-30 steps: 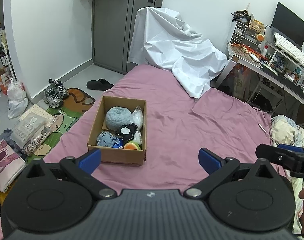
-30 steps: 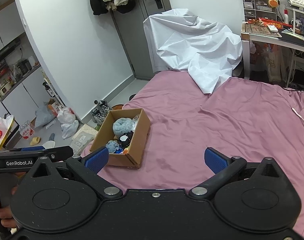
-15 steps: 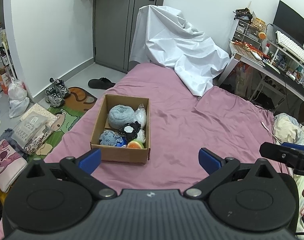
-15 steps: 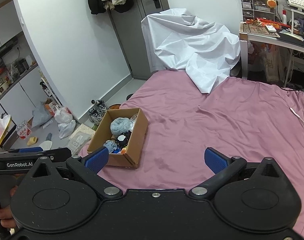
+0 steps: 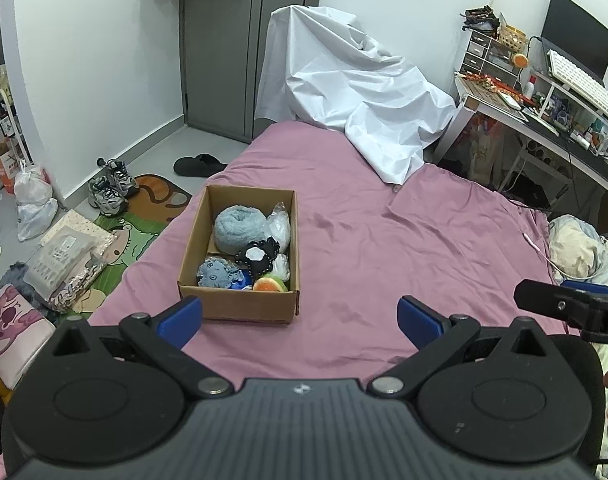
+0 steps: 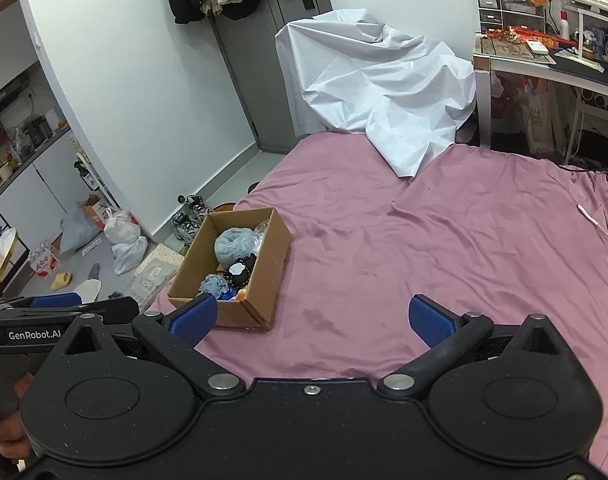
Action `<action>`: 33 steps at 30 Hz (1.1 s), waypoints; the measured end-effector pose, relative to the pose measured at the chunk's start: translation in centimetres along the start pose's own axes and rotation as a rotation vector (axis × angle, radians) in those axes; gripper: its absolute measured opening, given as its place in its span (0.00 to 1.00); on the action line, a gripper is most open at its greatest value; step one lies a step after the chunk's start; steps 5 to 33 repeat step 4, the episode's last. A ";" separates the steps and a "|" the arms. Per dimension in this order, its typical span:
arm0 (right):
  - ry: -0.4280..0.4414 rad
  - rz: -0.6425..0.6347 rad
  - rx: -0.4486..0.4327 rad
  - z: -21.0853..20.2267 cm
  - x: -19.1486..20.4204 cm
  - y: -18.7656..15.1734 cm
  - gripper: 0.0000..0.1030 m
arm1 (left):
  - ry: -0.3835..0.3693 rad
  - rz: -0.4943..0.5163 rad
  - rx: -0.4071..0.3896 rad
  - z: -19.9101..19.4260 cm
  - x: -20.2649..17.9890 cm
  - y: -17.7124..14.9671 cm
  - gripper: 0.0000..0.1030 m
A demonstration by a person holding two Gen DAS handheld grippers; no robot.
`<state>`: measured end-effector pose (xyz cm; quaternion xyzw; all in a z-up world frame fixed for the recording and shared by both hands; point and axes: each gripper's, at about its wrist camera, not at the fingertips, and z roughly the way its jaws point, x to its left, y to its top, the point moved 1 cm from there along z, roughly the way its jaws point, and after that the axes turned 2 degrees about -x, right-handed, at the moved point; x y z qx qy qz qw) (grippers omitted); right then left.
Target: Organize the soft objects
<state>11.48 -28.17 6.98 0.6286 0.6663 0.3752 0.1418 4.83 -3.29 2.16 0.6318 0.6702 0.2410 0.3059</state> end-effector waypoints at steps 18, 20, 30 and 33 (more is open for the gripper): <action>-0.003 0.007 0.004 0.2 -0.2 -0.1 1.00 | -0.005 -0.003 0.003 0.1 0.0 0.1 1.00; -0.003 0.007 0.004 0.2 -0.2 -0.1 1.00 | -0.005 -0.003 0.003 0.1 0.0 0.1 1.00; -0.003 0.007 0.004 0.2 -0.2 -0.1 1.00 | -0.005 -0.003 0.003 0.1 0.0 0.1 1.00; -0.003 0.007 0.004 0.2 -0.2 -0.1 1.00 | -0.005 -0.003 0.003 0.1 0.0 0.1 1.00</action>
